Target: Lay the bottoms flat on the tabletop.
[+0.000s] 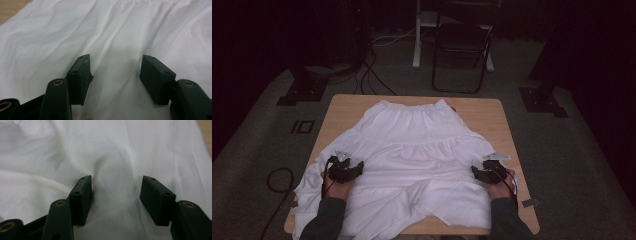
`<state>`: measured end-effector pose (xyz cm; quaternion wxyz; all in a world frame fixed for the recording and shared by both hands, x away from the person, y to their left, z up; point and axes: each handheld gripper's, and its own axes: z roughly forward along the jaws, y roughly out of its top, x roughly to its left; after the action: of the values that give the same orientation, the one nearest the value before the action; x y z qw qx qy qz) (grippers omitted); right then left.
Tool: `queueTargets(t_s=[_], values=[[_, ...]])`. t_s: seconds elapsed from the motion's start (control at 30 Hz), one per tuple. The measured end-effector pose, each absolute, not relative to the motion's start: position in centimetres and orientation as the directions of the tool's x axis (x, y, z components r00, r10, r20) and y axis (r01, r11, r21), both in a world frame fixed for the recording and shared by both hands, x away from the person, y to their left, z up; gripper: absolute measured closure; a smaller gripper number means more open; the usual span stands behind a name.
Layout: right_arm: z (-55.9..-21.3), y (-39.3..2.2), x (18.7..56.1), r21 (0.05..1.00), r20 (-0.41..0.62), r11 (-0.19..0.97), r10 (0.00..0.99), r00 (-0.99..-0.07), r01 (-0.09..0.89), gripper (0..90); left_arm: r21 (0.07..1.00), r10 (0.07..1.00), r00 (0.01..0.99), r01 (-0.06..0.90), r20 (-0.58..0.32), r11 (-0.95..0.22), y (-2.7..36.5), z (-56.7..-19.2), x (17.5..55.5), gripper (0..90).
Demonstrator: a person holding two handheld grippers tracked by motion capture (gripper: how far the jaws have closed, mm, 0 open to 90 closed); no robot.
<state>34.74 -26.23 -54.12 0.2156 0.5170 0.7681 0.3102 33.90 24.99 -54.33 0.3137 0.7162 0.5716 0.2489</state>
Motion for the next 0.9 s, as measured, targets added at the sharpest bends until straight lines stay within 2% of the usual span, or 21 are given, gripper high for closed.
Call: queueTargets(t_s=[0.2,0.47,0.5,0.67,0.83,0.9], values=[[-54.2,-27.7,31.8,0.703,-0.012,0.274,0.927,-0.374,0.656,47.7,0.732,0.968,0.25,0.657,0.013,-0.18,24.7,-54.4,31.3,42.2],[-53.9,-29.3,27.8,0.682,-0.009,0.272,0.931,-0.364,0.678,47.7,0.726,0.958,0.287,0.657,0.01,-0.204,23.6,-54.3,27.9,42.2],[-53.8,-29.7,26.4,0.673,-0.011,0.269,0.935,-0.355,0.689,47.7,0.711,0.954,0.301,0.668,0.012,-0.22,23.3,-54.2,27.0,42.3],[-53.7,-30.3,23.8,0.656,-0.011,0.265,0.939,-0.342,0.707,47.7,0.688,0.95,0.311,0.687,0.011,-0.233,22.8,-53.9,25.3,42.2],[-53.1,-30.5,22.9,0.615,0.001,0.27,0.939,-0.343,0.741,45.5,0.679,0.948,0.319,0.692,0.017,-0.245,22.6,-53.6,25.0,43.9],[-52.6,-30.2,23.3,0.642,0.008,0.265,0.936,-0.352,0.72,42.8,0.702,0.947,0.319,0.666,0.038,-0.252,22.5,-53.3,25.4,44.0]])
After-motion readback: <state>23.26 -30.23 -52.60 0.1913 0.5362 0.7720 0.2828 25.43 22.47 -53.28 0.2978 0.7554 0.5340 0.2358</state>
